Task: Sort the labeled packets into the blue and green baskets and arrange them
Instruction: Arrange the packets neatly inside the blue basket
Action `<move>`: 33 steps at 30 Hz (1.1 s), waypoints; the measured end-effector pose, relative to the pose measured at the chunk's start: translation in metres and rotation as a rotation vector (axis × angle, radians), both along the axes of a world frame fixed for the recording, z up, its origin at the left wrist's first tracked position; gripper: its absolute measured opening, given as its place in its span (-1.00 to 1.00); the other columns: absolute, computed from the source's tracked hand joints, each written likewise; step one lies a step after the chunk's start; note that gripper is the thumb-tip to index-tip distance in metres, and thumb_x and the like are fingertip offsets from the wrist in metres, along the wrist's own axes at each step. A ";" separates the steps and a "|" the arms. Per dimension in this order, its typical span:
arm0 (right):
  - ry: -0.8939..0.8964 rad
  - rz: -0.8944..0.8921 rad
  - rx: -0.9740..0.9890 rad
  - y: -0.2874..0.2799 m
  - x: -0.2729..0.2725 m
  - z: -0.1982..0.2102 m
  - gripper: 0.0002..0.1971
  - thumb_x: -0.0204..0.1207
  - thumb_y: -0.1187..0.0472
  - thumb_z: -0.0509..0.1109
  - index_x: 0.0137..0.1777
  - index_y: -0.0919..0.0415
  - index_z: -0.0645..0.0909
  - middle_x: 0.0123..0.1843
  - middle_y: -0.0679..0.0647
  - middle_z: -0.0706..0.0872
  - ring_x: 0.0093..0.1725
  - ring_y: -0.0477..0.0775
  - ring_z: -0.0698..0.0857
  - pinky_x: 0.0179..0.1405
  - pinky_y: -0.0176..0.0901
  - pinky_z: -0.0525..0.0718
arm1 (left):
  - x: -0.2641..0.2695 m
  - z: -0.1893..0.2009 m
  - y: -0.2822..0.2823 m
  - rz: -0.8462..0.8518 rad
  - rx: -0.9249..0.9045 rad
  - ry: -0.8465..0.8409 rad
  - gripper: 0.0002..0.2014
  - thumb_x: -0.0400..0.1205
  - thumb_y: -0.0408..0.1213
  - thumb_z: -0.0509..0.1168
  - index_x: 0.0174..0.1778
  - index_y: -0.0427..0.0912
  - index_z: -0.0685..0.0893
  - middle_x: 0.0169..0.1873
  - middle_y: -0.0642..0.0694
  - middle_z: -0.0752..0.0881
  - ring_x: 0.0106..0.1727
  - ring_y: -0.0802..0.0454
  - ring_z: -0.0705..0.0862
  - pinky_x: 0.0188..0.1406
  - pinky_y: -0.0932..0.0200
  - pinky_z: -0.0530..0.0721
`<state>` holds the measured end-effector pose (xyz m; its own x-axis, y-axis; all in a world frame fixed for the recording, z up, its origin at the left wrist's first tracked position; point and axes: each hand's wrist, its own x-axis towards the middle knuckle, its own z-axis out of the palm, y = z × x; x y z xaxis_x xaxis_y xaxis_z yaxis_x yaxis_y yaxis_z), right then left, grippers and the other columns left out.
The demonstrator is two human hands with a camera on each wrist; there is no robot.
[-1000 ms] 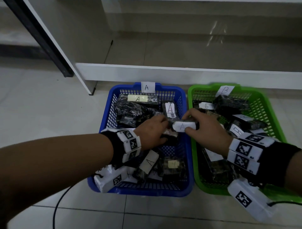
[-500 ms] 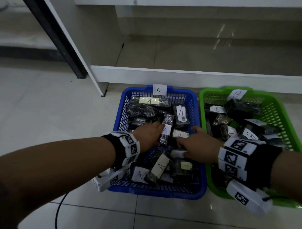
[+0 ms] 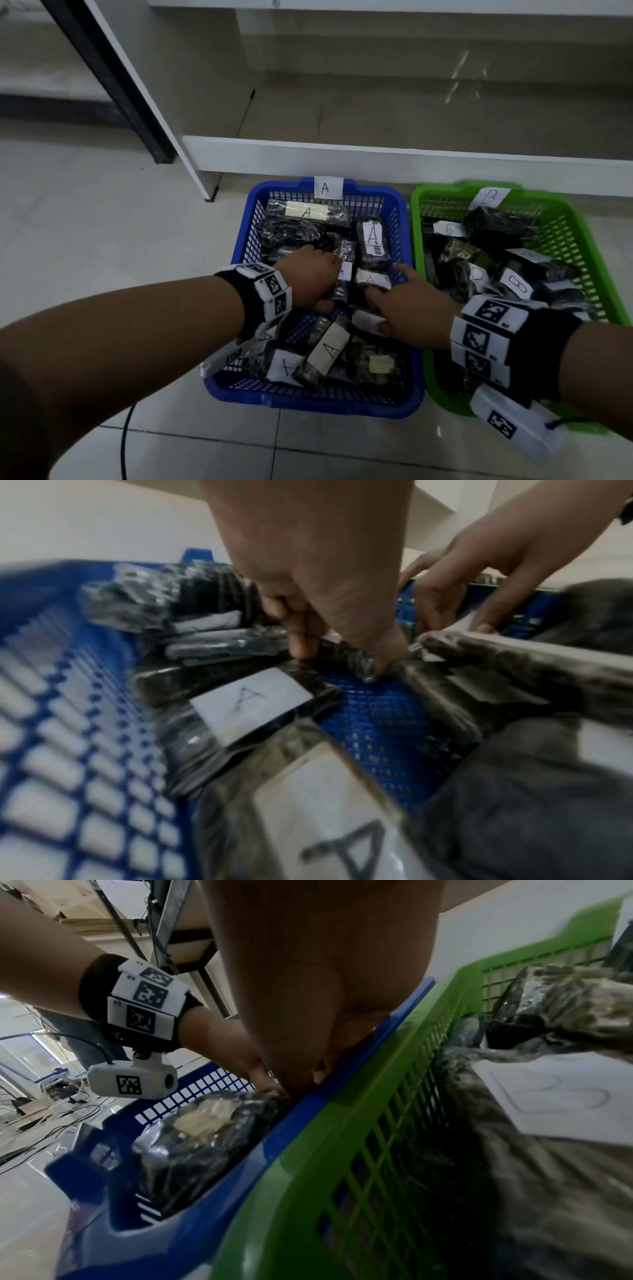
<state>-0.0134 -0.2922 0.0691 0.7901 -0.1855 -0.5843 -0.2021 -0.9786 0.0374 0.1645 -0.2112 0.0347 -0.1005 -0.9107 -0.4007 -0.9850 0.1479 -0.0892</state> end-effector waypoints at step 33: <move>0.053 0.026 0.184 -0.013 0.014 0.017 -0.79 0.62 -0.02 0.19 0.15 0.03 0.50 -0.36 -0.15 0.50 -0.25 -0.06 0.49 0.48 -0.13 0.12 | 0.006 0.001 0.063 0.102 0.183 0.461 -0.68 0.67 -0.31 0.14 0.28 -0.17 0.68 0.16 -0.17 0.70 0.14 -0.12 0.65 0.13 0.05 0.62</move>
